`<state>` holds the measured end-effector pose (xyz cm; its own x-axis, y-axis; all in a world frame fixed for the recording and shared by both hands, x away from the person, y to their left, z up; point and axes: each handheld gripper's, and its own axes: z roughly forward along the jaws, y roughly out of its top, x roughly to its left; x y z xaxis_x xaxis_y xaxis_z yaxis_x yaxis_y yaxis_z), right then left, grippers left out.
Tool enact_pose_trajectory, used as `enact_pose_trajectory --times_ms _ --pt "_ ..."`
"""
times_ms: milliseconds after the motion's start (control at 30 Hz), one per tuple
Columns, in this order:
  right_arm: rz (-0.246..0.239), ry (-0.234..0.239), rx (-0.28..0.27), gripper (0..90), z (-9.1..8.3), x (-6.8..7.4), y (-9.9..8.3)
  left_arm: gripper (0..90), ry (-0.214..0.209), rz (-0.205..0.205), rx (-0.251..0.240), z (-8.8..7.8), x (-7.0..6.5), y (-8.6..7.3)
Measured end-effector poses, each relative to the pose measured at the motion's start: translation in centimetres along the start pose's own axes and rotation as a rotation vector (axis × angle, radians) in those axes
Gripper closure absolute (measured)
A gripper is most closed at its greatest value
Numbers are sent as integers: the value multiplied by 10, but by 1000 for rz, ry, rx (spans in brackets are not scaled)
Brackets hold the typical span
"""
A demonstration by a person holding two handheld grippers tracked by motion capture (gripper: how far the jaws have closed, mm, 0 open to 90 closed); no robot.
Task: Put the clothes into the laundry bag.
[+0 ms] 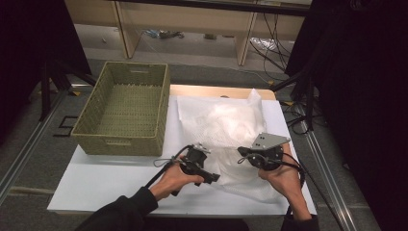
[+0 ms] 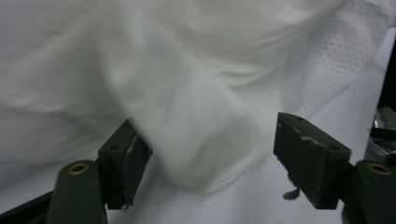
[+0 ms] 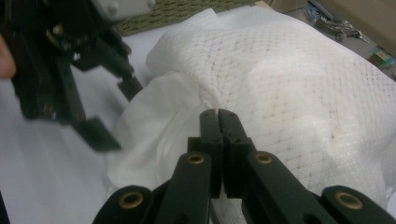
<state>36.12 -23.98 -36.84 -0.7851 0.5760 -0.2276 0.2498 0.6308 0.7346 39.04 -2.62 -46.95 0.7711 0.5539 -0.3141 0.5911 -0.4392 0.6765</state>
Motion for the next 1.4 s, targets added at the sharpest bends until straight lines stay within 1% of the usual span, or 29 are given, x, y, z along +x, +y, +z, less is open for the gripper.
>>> enact_pose_trajectory --times_ms 67,100,133,200,233,267,300,333,367,400,433,533,600,633,667,700,733,800,867,967,1033,1067,1100,1167,1200,1233,1300,1333,1400 --pt "-3 2 0 900 0 1 -1 336 -11 -5 -46 13 -6 11" --pt "-4 13 2 900 0 1 -2 352 -5 16 -26 17 -5 17" --pt "2 7 0 900 0 1 -3 362 9 -7 -37 22 -5 22" --pt "8 5 2 900 -1 0 -6 489 50 -17 -52 29 -1 29" --pt "9 6 3 900 -2 -1 -7 578 55 -28 -58 31 4 30" --pt "11 4 2 900 -2 -2 -7 662 36 -79 -89 32 7 31" --pt "9 3 6 900 -2 -2 -8 752 38 -89 -108 33 8 33" --pt "16 6 11 900 -3 -2 -8 794 58 -71 -111 32 8 36" --pt "16 10 7 900 -2 -2 -8 815 83 -33 -108 30 8 39" --pt "13 9 2 900 -1 -2 -8 824 104 -19 -118 28 8 43" --pt "11 4 2 900 -1 -2 -8 829 109 -29 -144 25 9 47" --pt "12 2 -4 900 -2 -1 -6 831 129 -89 -214 16 18 63" --pt "14 2 -7 900 -2 -2 -7 822 163 -116 -234 15 26 70" --pt "17 6 -7 900 -1 -2 -8 808 177 -111 -203 17 34 72" --pt "22 6 -2 900 0 -2 -9 791 189 -132 -188 19 38 71" --pt "17 6 0 900 1 -3 -9 771 181 -167 -166 23 43 70" --pt "26 15 10 900 1 -3 -10 762 169 -175 -145 26 47 68" --pt "26 18 10 900 1 -2 -10 745 168 -149 -110 31 49 64" --pt "21 8 7 900 1 -2 -9 663 148 -133 -63 31 46 62" --pt "22 8 5 900 2 -3 -10 449 147 -92 -38 16 35 57" --pt "21 9 6 900 1 -4 -11 402 152 -40 -26 3 29 52" --pt "22 9 5 900 1 -4 -11 385 156 -32 -23 -1 27 50" --pt "23 9 7 900 1 -4 -10 375 157 1 1 -6 26 48" --pt "20 10 10 900 1 -3 -10 437 155 42 34 -9 25 44" --pt "14 10 7 900 2 -3 -9 521 127 88 68 -10 27 43" --pt "15 14 8 900 2 -3 -9 599 113 99 62 -8 28 43" --pt "20 12 13 900 2 -2 -9 721 90 38 -30 0 26 44" --pt "20 12 14 900 2 -2 -9 764 81 7 -61 2 27 47" --pt "19 14 18 900 2 -1 -9 817 76 -16 -99 5 27 55"
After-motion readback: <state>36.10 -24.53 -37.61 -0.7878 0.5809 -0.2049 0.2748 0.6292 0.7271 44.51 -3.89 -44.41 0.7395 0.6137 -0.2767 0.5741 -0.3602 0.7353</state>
